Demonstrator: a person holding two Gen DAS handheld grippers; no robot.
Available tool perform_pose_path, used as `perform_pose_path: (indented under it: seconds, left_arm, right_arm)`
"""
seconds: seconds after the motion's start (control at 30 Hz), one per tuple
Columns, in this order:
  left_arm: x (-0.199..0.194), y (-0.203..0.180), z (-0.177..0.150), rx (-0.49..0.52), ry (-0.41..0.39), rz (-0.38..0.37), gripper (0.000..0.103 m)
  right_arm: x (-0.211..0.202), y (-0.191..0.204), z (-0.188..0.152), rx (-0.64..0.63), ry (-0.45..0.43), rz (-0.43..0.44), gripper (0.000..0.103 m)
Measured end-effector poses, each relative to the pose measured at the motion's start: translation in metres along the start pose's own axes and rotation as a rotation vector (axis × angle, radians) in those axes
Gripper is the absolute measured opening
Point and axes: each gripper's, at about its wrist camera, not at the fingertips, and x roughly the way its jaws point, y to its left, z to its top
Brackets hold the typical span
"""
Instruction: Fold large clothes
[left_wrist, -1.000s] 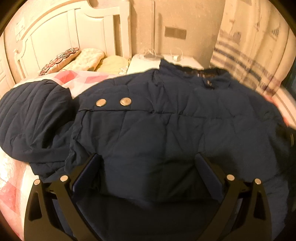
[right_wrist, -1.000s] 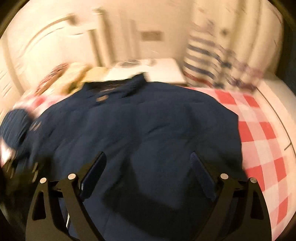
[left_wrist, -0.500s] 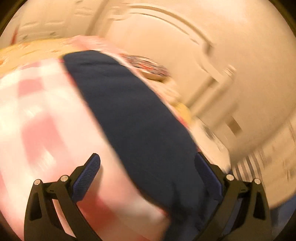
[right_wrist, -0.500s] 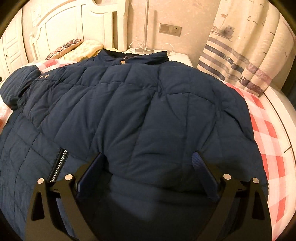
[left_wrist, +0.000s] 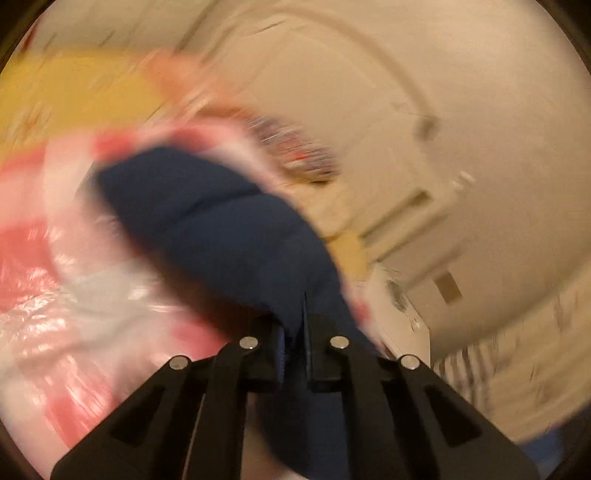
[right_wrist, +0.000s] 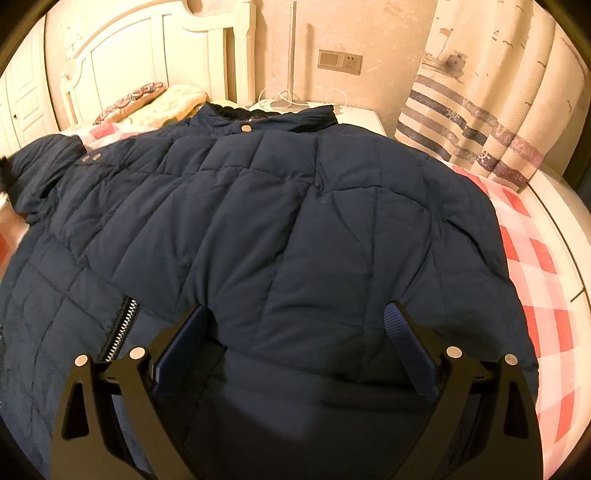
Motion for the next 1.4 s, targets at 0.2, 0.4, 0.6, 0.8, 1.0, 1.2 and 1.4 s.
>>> perform_pose_path:
  seconds: [0.2, 0.4, 0.6, 0.8, 1.0, 1.2, 1.4]
  left_arm:
    - [-0.051, -0.170, -0.106, 0.450, 0.030, -0.286, 0.006]
    - [-0.027, -0.270, -0.266, 0.793, 0.240, -0.366, 0.012]
    - [0.035, -0.254, -0.334, 0.765, 0.513, -0.346, 0.044]
    - [-0.051, -0.236, -0.281, 0.705, 0.419, -0.529, 0.089]
    - [-0.116, -0.169, -0.220, 0.550, 0.066, -0.393, 0.101]
    - [-0.057, -0.093, -0.210, 0.350, 0.139, 0.087, 0.075]
    - [-0.031, -0.076, -0.229, 0.424, 0.162, 0.202, 0.076]
  right_arm:
    - [-0.004, -0.007, -0.001, 0.049, -0.022, 0.048, 0.092]
    - [-0.005, -0.009, -0.001, 0.069, -0.029, 0.062, 0.092]
    - [-0.006, -0.009, -0.002, 0.080, -0.029, 0.071, 0.092]
    - [-0.006, -0.010, -0.002, 0.091, -0.030, 0.085, 0.092]
    - [-0.006, -0.011, -0.003, 0.089, -0.030, 0.079, 0.092]
    - [-0.005, -0.005, -0.001, 0.067, -0.020, 0.043, 0.092]
    - [-0.029, 0.022, -0.005, -0.050, -0.136, -0.098, 0.089]
